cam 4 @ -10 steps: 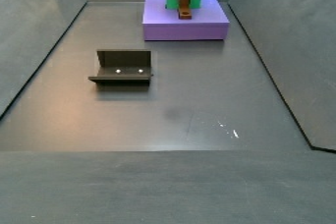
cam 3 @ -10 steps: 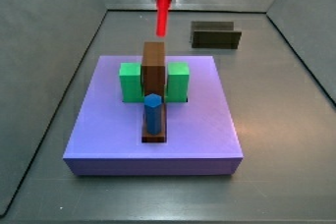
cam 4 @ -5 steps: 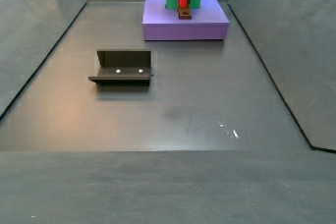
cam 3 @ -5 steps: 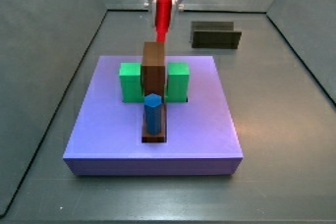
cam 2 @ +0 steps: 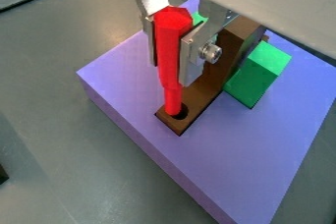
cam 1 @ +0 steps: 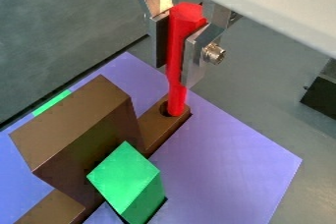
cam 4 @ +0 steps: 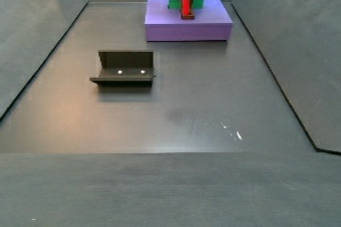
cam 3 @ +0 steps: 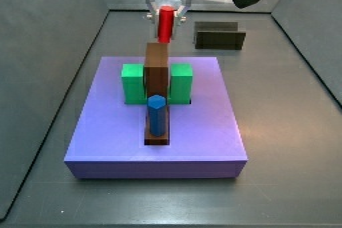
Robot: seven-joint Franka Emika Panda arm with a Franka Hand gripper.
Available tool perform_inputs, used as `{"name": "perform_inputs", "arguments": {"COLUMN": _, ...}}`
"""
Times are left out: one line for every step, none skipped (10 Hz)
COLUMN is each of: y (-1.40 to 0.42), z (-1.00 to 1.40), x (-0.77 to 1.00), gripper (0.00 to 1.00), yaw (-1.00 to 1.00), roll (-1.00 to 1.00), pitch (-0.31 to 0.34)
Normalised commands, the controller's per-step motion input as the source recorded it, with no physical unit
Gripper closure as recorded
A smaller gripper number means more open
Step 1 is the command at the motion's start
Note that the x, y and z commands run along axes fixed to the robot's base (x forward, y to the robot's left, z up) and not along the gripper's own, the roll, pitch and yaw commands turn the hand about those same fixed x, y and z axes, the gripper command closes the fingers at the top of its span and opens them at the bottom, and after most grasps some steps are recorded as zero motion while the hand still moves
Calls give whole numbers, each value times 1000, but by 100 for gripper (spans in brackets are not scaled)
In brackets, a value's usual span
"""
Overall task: Pick up the red object. Move up. Move to above the board. Insert the red object.
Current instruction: Insert the red object.
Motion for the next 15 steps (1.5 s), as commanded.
{"name": "perform_inputs", "arguments": {"y": 0, "z": -83, "x": -46, "gripper": 100, "yaw": 0, "roll": 0, "pitch": 0}}
{"name": "perform_inputs", "arguments": {"y": 0, "z": -20, "x": -63, "gripper": 100, "yaw": 0, "roll": 0, "pitch": 0}}
{"name": "perform_inputs", "arguments": {"y": 0, "z": -37, "x": -57, "gripper": 100, "yaw": 0, "roll": 7, "pitch": 0}}
{"name": "perform_inputs", "arguments": {"y": 0, "z": 0, "x": -23, "gripper": 100, "yaw": 0, "roll": 0, "pitch": 0}}
{"name": "perform_inputs", "arguments": {"y": -17, "z": 0, "x": 0, "gripper": 100, "yaw": 0, "roll": 0, "pitch": 0}}
{"name": "perform_inputs", "arguments": {"y": 0, "z": 0, "x": -129, "gripper": 100, "yaw": 0, "roll": 0, "pitch": 0}}
{"name": "perform_inputs", "arguments": {"y": 0, "z": 0, "x": -140, "gripper": 100, "yaw": 0, "roll": 0, "pitch": 0}}
{"name": "perform_inputs", "arguments": {"y": -9, "z": 0, "x": -57, "gripper": 100, "yaw": 0, "roll": 0, "pitch": 0}}
{"name": "perform_inputs", "arguments": {"y": -3, "z": -14, "x": -3, "gripper": 100, "yaw": 0, "roll": 3, "pitch": 0}}
{"name": "perform_inputs", "arguments": {"y": -14, "z": -54, "x": 0, "gripper": 100, "yaw": 0, "roll": 21, "pitch": 0}}
{"name": "perform_inputs", "arguments": {"y": 0, "z": -123, "x": 0, "gripper": 100, "yaw": 0, "roll": 39, "pitch": 0}}
{"name": "perform_inputs", "arguments": {"y": 0, "z": -203, "x": 0, "gripper": 100, "yaw": 0, "roll": 34, "pitch": -3}}
{"name": "perform_inputs", "arguments": {"y": -14, "z": -291, "x": -51, "gripper": 100, "yaw": 0, "roll": 56, "pitch": -20}}
{"name": "perform_inputs", "arguments": {"y": 0, "z": -377, "x": 0, "gripper": 100, "yaw": 57, "roll": 123, "pitch": -39}}
{"name": "perform_inputs", "arguments": {"y": 0, "z": -414, "x": 51, "gripper": 100, "yaw": 97, "roll": 159, "pitch": -50}}
